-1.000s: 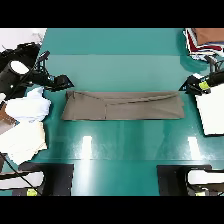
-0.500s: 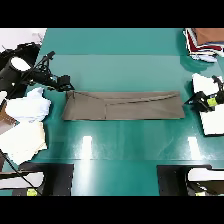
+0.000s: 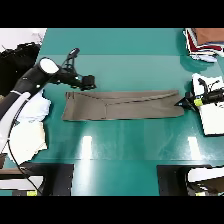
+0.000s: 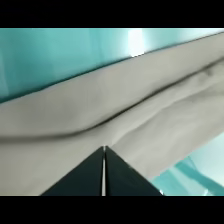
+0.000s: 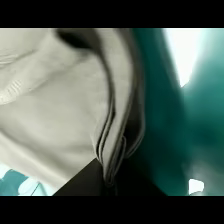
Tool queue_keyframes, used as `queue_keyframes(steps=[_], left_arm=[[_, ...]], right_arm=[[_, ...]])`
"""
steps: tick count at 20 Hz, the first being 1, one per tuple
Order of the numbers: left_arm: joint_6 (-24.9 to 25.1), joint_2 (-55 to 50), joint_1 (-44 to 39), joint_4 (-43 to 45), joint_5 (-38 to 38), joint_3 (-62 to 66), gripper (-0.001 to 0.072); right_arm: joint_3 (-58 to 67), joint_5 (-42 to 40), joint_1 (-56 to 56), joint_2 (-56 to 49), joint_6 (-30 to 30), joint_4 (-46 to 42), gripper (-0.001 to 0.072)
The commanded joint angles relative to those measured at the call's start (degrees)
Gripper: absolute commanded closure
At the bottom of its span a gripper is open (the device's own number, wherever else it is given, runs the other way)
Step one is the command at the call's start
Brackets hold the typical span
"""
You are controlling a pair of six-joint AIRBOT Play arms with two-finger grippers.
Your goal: Fold the shirts.
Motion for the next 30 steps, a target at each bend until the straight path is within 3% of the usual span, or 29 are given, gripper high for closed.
queue_keyframes(steps=[1,4,12,21,25,30], left_arm=[[-0.87,-4.98,-5.99,-0.15,2.75,4.70,0.0682],[-0.94,-11.87,-10.21,-0.31,2.71,9.88,0.0682],[-2.36,-22.05,-15.69,-0.31,-0.07,16.46,0.0682],[-2.10,-22.16,-15.87,1.62,-2.82,16.41,0.0682],[-2.16,-20.50,-15.02,7.78,-4.48,16.59,0.0682],[-2.10,-8.63,-3.58,16.37,-8.50,16.59,0.0681]], right_arm=[[3.78,2.71,1.77,1.88,-2.23,1.38,0.0696],[9.42,6.34,4.81,7.23,-1.51,1.42,0.0696],[25.14,5.70,20.68,15.41,7.45,1.40,0.0696],[30.34,-1.14,34.10,15.41,8.66,1.42,0.0696],[30.36,-4.42,39.01,15.41,8.61,1.40,0.0695],[30.36,-10.49,46.99,13.46,7.04,4.92,0.0694]])
